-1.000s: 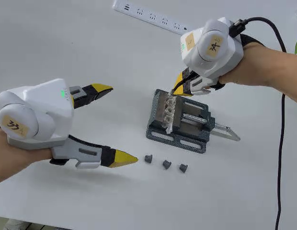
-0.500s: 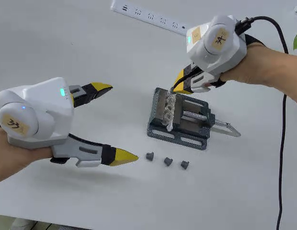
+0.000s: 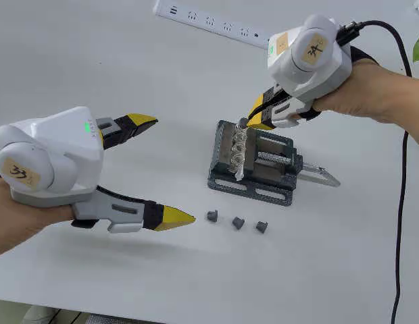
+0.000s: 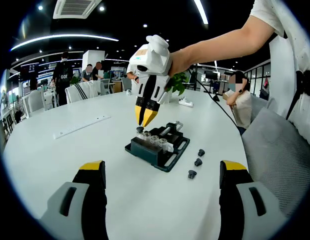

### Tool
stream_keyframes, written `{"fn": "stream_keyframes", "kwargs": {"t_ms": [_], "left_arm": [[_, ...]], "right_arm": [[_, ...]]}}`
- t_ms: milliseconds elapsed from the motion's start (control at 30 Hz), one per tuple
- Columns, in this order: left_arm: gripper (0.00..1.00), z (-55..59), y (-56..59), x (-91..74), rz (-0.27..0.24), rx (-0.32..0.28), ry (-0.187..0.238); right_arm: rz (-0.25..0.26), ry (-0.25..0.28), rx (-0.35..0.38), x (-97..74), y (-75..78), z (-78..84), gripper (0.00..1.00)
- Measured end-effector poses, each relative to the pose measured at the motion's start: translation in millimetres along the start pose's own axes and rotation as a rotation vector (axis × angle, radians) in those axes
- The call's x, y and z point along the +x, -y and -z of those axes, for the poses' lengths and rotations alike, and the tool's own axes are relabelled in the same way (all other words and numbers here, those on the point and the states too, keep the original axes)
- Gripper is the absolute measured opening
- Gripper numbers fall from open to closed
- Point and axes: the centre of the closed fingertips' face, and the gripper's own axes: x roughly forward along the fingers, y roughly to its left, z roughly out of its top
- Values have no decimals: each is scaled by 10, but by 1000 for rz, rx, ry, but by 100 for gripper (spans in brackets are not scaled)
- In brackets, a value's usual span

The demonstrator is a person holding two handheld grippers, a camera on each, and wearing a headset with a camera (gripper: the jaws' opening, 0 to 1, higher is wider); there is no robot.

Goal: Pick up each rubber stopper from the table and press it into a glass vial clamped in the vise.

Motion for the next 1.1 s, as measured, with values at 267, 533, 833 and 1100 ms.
{"fn": "stream_keyframes", "kwargs": {"t_ms": [267, 533, 833, 1100], "left_arm": [[94, -26, 25, 9, 7, 9, -9], [95, -75, 41, 4, 15, 27, -20], [96, -122, 70, -23, 21, 52, -38], [97, -220, 131, -43, 30, 77, -53]], "right_arm": [[17, 38, 29, -122, -61, -16, 8], [58, 99, 59, -293, -62, -62, 13], [106, 165, 99, -538, -109, -63, 20], [149, 244, 149, -743, -196, -39, 29]]}}
